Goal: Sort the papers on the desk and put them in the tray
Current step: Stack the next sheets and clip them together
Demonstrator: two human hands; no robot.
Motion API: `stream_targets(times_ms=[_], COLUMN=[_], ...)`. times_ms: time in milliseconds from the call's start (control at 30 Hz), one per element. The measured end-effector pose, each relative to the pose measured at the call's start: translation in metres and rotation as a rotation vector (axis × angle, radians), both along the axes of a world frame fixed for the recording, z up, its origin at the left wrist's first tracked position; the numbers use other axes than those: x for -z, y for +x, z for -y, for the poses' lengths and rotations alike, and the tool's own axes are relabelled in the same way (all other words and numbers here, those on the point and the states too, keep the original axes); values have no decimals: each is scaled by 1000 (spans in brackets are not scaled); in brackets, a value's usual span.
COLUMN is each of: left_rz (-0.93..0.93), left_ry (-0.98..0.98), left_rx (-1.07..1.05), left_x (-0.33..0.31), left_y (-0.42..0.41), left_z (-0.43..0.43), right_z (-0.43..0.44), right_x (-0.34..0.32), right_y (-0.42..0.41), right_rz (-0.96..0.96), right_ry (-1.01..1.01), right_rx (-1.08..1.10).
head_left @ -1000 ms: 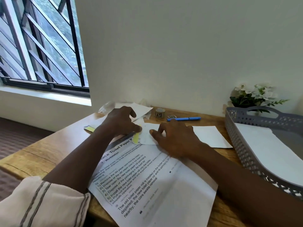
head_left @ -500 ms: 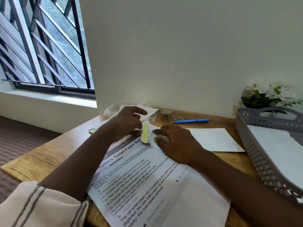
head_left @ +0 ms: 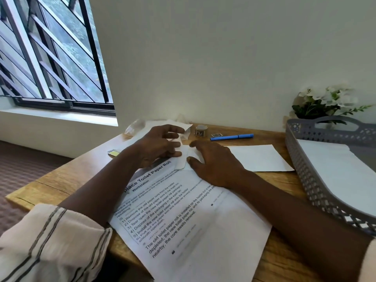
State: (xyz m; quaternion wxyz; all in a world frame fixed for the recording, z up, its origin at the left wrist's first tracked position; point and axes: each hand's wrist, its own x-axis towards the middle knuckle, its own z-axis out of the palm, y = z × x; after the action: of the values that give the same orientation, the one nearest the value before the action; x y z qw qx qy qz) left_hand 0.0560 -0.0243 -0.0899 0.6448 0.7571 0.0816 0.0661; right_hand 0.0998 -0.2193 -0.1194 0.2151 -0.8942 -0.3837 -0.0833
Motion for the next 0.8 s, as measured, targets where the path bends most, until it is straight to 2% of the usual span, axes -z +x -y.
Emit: stream_targets(times_ms=[300,367,433,500,600,700,800], left_rz=[111,163,188,137,-15,-101,-50], left_ry=[148,261,487,708,788,853,1002], left_rx=[35,86,131,207,278,251,181], left_x=[7,10,9,3,-9,-13,-7], left_y=[17,20,19,11,-5,-10,-4], left_z=[-3,-7,-11,-15,-16,-14,-7], right_z=[-1,-2,-1,-1,-2,-3,-2], right_x=[2,3,4,4,3,3,3], right_y=[3,3,4,4,5,4,3], right_rz=[-10,-12,-10,-1,-5,-19,-51], right_ry=[30,35,42,50,39,40,96], right_rx=[10,15,20,19,26,33,28])
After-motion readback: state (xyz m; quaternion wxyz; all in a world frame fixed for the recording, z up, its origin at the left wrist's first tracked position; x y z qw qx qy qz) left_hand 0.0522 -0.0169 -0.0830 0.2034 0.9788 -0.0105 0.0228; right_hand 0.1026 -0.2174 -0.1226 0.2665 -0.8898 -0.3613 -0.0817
